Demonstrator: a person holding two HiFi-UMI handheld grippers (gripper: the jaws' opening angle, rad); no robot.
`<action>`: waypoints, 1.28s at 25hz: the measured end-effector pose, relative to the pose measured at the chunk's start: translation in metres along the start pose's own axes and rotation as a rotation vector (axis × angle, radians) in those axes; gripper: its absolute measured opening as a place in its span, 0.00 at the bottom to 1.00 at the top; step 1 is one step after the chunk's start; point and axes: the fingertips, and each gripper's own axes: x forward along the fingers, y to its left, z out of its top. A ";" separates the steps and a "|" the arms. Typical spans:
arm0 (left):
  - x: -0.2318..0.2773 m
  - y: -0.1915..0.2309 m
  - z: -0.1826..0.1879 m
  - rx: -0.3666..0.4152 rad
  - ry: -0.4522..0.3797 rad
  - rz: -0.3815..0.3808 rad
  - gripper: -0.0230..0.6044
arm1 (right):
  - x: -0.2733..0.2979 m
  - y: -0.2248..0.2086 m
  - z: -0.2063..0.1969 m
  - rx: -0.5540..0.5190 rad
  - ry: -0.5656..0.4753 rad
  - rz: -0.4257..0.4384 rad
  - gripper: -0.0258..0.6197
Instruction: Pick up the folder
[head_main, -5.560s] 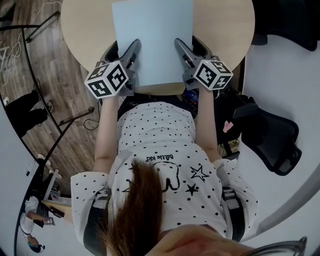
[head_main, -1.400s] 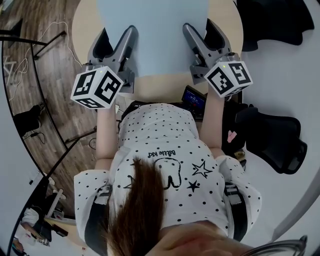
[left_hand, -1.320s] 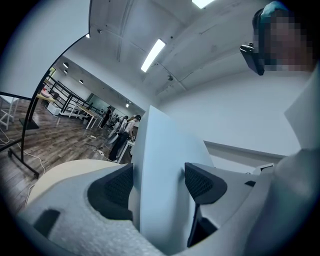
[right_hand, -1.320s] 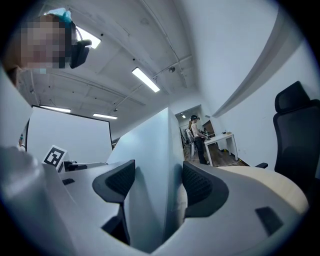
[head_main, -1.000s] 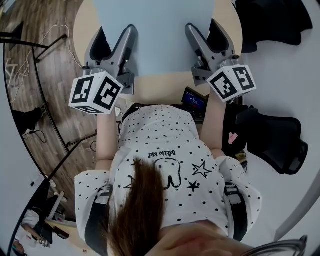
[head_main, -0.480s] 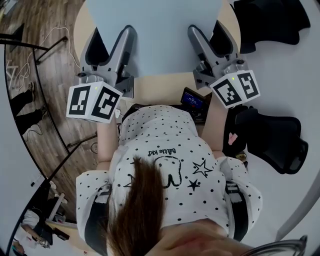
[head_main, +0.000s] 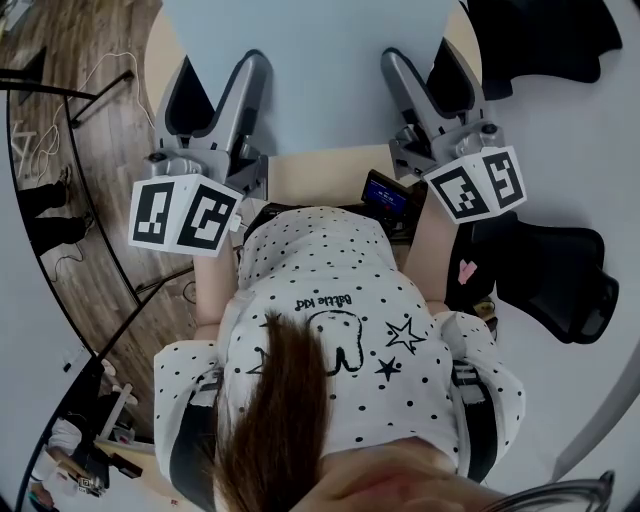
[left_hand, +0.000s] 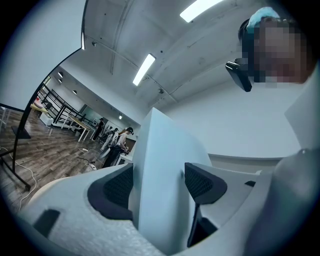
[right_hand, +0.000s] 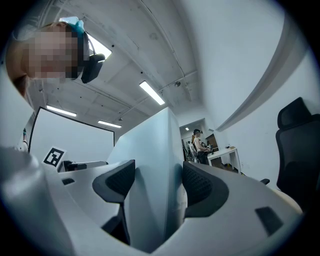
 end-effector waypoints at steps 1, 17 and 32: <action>0.000 0.000 0.000 -0.002 -0.001 -0.001 0.54 | 0.000 0.000 0.001 -0.001 -0.002 0.000 0.49; -0.004 -0.004 0.014 0.034 -0.031 -0.002 0.54 | 0.002 0.008 0.009 -0.017 -0.014 0.019 0.49; -0.002 -0.003 0.012 0.027 -0.022 -0.006 0.54 | 0.002 0.006 0.008 -0.021 0.000 0.009 0.49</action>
